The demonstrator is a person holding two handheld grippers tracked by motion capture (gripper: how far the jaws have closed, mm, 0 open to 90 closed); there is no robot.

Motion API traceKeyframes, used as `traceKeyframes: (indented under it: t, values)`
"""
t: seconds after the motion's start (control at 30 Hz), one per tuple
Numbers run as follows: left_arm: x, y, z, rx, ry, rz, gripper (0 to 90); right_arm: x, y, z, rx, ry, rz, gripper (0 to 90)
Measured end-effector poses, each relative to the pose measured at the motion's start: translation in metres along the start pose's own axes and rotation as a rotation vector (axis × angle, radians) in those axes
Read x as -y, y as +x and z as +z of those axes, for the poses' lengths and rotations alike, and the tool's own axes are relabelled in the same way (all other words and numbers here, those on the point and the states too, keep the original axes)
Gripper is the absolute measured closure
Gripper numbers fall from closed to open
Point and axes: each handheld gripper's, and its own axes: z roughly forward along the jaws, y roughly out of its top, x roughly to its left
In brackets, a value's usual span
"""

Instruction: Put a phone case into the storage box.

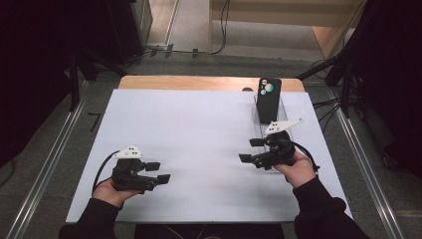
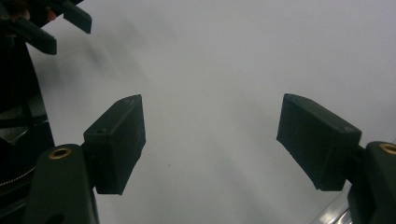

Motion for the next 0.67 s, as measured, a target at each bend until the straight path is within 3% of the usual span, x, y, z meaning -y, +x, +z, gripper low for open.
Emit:
traceKeyframes:
  t: [0.2, 0.4, 0.67]
  values:
    - [0.003, -0.002, -0.001, 0.012, -0.007, -0.011, 33.3, 0.024, 0.005, -0.005, -0.001, 0.029, -0.034, 21.6]
    - [0.005, -0.004, -0.001, 0.029, -0.016, -0.027, 33.3, 0.046, 0.006, -0.008, -0.016, 0.042, -0.019, 21.6]
    - [0.005, -0.004, -0.001, 0.032, -0.016, -0.023, 33.3, 0.054, 0.005, -0.007, -0.030, 0.055, -0.023, 21.4]
